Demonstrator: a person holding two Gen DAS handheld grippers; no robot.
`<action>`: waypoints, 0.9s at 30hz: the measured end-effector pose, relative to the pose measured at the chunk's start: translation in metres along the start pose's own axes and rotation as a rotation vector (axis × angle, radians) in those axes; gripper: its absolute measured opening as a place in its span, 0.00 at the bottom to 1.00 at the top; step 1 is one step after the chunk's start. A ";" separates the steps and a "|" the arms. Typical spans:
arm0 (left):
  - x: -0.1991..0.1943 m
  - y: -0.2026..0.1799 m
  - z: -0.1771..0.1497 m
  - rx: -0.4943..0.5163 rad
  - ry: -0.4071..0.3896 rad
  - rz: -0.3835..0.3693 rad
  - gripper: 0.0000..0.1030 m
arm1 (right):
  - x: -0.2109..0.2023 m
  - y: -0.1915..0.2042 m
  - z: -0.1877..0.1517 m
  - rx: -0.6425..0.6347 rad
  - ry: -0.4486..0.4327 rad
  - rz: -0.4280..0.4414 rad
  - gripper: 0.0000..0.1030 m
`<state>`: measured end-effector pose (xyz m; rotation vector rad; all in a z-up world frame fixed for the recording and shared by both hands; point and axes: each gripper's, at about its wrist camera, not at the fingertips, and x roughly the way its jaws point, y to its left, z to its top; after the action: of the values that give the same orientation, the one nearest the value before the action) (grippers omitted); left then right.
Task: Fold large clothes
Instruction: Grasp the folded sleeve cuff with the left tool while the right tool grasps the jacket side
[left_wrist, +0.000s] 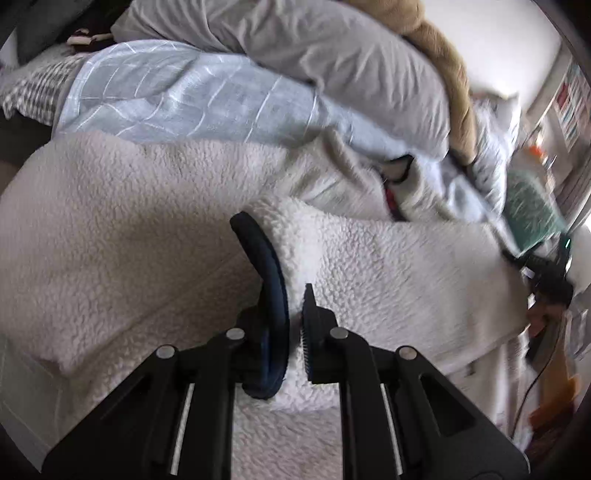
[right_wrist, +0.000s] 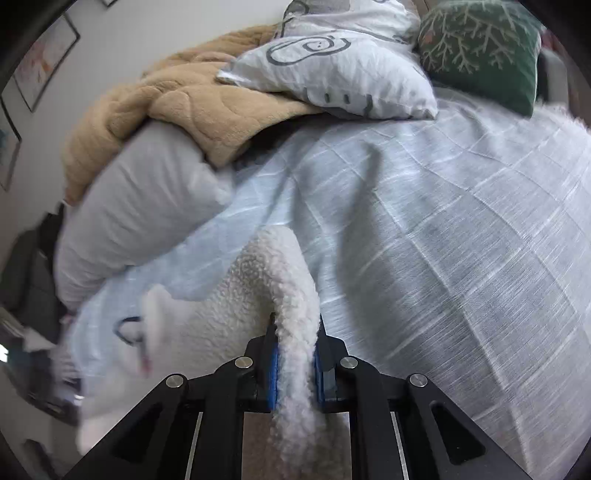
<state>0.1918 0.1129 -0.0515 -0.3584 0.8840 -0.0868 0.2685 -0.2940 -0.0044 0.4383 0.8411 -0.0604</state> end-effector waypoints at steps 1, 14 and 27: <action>0.009 0.003 -0.001 -0.003 0.026 0.016 0.15 | 0.006 0.001 -0.002 -0.013 0.008 -0.016 0.15; 0.007 0.009 -0.001 -0.013 0.048 0.004 0.19 | -0.081 -0.043 -0.050 -0.305 0.114 -0.119 0.45; 0.004 0.005 -0.004 0.006 0.041 0.024 0.18 | -0.048 -0.014 -0.087 -0.488 0.071 -0.259 0.15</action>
<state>0.1908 0.1153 -0.0586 -0.3414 0.9280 -0.0753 0.1717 -0.2777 -0.0244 -0.1290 0.9448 -0.0757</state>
